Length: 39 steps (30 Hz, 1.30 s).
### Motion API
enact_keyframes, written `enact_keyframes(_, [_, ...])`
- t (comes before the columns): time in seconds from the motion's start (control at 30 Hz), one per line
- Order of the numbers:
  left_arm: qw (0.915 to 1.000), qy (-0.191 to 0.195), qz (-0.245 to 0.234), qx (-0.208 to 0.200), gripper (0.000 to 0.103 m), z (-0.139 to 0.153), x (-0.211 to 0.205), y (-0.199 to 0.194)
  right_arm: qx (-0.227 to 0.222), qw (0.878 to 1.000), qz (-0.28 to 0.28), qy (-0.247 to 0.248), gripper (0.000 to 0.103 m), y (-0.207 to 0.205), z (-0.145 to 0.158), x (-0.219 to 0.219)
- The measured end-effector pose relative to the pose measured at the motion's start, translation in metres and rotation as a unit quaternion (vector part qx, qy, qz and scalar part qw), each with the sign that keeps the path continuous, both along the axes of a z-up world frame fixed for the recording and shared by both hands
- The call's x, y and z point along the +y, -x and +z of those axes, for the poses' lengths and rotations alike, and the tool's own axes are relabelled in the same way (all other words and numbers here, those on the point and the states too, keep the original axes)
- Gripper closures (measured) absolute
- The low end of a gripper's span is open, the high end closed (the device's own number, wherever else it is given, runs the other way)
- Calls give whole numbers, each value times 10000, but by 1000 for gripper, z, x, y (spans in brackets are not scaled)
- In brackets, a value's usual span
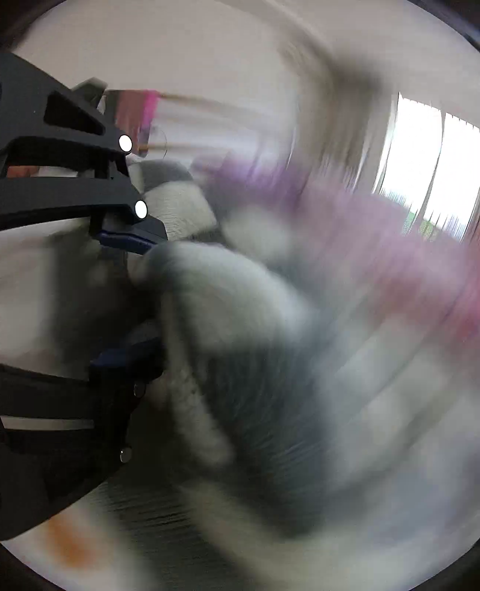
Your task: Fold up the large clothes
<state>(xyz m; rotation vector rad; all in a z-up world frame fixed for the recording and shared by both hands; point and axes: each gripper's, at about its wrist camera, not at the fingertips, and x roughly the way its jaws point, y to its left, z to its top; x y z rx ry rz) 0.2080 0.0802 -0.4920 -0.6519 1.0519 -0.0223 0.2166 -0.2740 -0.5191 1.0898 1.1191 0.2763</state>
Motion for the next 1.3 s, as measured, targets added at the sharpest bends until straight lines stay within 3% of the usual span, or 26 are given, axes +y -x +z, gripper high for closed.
enact_keyframes(0.03, [9951, 462, 157, 860, 82, -34, 3, 15, 452, 9983, -215, -295, 69, 17, -21, -1])
enact_keyframes(0.07, [9927, 793, 426, 798, 77, -35, 10, 31, 633, 9957, -465, -491, 68, 36, -27, -2])
enact_keyframes(0.17, [9900, 390, 834, 1073, 30, -14, 6, 39, 998, 9945, -239, 210, 35, 47, -9, 10])
enact_keyframes(0.23, [9862, 281, 784, 1433, 28, -2, -2, 31, 1335, 9903, -272, 258, 34, 43, -4, 20])
enact_keyframes(0.27, [9837, 333, 767, 1590, 28, 6, -1, 26, 1402, 9894, -371, -50, 34, 38, -3, 24])
enact_keyframes(0.37, [9759, 740, 1021, 1782, 19, 6, -8, -2, 1707, 9832, -652, -13, 34, 10, 3, 31])
enact_keyframes(0.43, [9608, 880, 1304, 2284, 19, -12, -5, -12, 2026, 9757, -811, -187, 34, -6, -1, 32])
enact_keyframes(0.47, [9490, 1258, 1458, 2497, 20, -22, -2, -16, 2275, 9686, -901, -444, 33, -13, 1, 31])
enact_keyframes(0.53, [9335, 1563, 1667, 2763, 20, -27, -1, -32, 2554, 9616, -942, -361, 31, -31, 12, 36])
enact_keyframes(0.57, [9295, 1562, 1723, 2864, 21, -29, 0, -42, 2637, 9599, -914, -257, 23, -41, 18, 41])
enact_keyframes(0.67, [9252, 1524, 1637, 3067, 60, -30, -1, -64, 2931, 9517, -898, -154, 21, -60, 21, 49])
enact_keyframes(0.73, [9486, 1678, 1433, 2269, 70, -4, 7, -72, 2604, 9616, -837, -209, 57, -95, 28, 58])
enact_keyframes(0.77, [9638, 1538, 1213, 1806, 72, 17, 10, -75, 2049, 9751, -793, -292, 75, -107, 41, 57])
enact_keyframes(0.8, [9761, 1455, 1022, 1248, 72, 42, 12, -74, 1406, 9863, -736, -440, 76, -116, 56, 55])
enact_keyframes(0.87, [9870, 1424, 701, 263, 72, 72, 12, -65, -46, 9961, -657, -580, 78, -122, 89, 49])
enact_keyframes(0.93, [9956, 853, 225, -327, 71, 76, 0, -46, -1162, 9897, -288, -782, 78, -110, 88, 46])
enact_keyframes(0.97, [9970, 529, 13, -567, 68, 62, -8, -32, -1327, 9884, -181, -711, 78, -103, 76, 46])
enact_keyframes(1.0, [9976, 334, -33, -613, 61, 45, -12, -19, -1182, 9919, -11, -459, 64, -89, 52, 48])
enact_keyframes(1.03, [9997, 128, -47, -197, 58, 10, -17, -4, -237, 9993, 260, 117, 58, -73, 10, 52])
enact_keyframes(1.07, [9974, 210, -56, 693, 55, -30, -18, 8, 398, 9986, 320, 137, 86, -66, -17, 55])
enact_keyframes(1.1, [9946, 708, 143, 739, 53, -41, -12, 23, 680, 9963, -76, -527, 81, -48, -34, 44])
enact_keyframes(1.13, [9934, 913, 348, 595, 51, -38, -5, 31, 827, 9923, -332, -855, 78, -37, -36, 34])
enact_keyframes(1.17, [9921, 852, 465, 793, 37, -30, 1, 34, 1062, 9904, -354, -810, 62, -30, -28, 30])
enact_keyframes(1.2, [9913, 691, 459, 1026, 23, -26, 2, 32, 1259, 9904, -250, -522, 32, -29, -20, 29])
enact_keyframes(1.27, [9866, 233, 202, 1604, 23, -8, 7, 26, 1841, 9819, 172, 420, 32, -25, 4, 28])
enact_keyframes(1.3, [9860, 28, 24, 1666, 23, 2, 7, 24, 1835, 9805, 345, 613, 47, -24, 16, 27])
